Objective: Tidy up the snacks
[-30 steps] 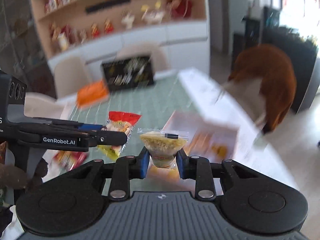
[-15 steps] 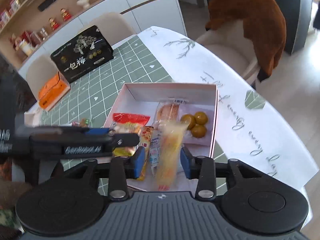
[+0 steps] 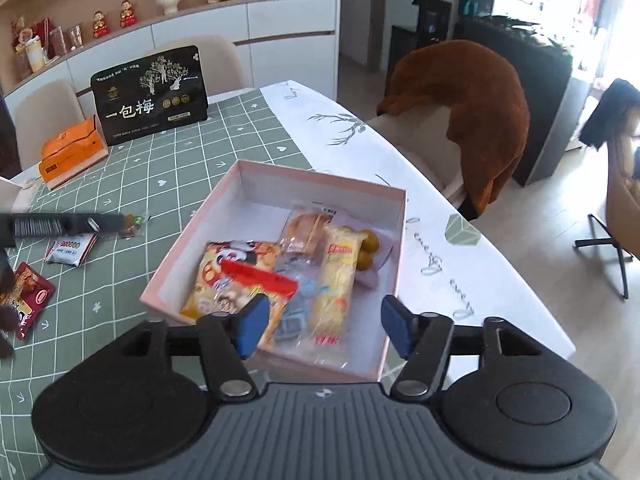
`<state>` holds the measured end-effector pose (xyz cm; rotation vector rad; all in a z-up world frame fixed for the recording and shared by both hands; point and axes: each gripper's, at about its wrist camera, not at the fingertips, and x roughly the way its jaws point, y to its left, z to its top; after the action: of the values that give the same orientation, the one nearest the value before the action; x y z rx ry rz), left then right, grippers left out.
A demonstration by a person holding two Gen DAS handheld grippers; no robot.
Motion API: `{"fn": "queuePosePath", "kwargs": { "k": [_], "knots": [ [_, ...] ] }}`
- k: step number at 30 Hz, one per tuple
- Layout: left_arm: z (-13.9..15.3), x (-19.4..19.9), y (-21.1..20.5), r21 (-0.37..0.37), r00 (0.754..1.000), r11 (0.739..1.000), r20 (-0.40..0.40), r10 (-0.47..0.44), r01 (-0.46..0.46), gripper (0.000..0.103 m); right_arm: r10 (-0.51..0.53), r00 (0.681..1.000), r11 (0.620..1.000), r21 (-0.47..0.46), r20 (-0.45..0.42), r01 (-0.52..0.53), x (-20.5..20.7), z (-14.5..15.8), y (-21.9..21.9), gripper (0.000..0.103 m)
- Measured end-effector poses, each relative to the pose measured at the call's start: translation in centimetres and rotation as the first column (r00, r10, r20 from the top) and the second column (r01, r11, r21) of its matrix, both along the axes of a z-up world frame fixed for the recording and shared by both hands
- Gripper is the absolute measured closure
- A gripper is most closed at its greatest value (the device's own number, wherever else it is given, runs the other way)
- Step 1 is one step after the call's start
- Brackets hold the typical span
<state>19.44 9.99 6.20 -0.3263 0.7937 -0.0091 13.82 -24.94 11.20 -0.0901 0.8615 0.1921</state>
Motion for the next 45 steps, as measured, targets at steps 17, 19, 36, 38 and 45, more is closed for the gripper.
{"fn": "queuePosePath", "kwargs": {
  "k": [17, 19, 36, 38, 45],
  "knots": [
    [-6.1, 1.7, 7.3, 0.075, 0.995, 0.996, -0.089, 0.047, -0.041, 0.061, -0.017, 0.987, 0.998, 0.059, -0.158, 0.026, -6.6, -4.1, 1.6, 0.039],
    [-6.2, 0.6, 5.6, 0.088, 0.995, 0.996, -0.097, -0.002, 0.011, 0.061, 0.005, 0.989, 0.998, 0.068, -0.147, 0.005, -6.2, -3.6, 2.2, 0.039],
    [-5.5, -12.3, 6.1, -0.102, 0.979, 0.982, -0.149, 0.141, -0.157, 0.066, 0.333, 0.935, 0.942, 0.002, -0.122, -0.335, 12.7, -4.3, 26.5, 0.028],
    [-5.4, -13.4, 7.4, -0.118, 0.974, 0.974, -0.138, 0.178, -0.195, 0.066, 0.327, 0.938, 0.941, -0.05, -0.118, -0.334, 14.6, -6.1, 28.6, 0.028],
    [-5.3, -13.9, 9.9, -0.162, 0.965, 0.956, -0.134, 0.224, -0.244, 0.066, 0.324, 0.915, 0.946, 0.07, -0.242, -0.317, 15.7, -9.1, 27.7, 0.042]
  ]
}}
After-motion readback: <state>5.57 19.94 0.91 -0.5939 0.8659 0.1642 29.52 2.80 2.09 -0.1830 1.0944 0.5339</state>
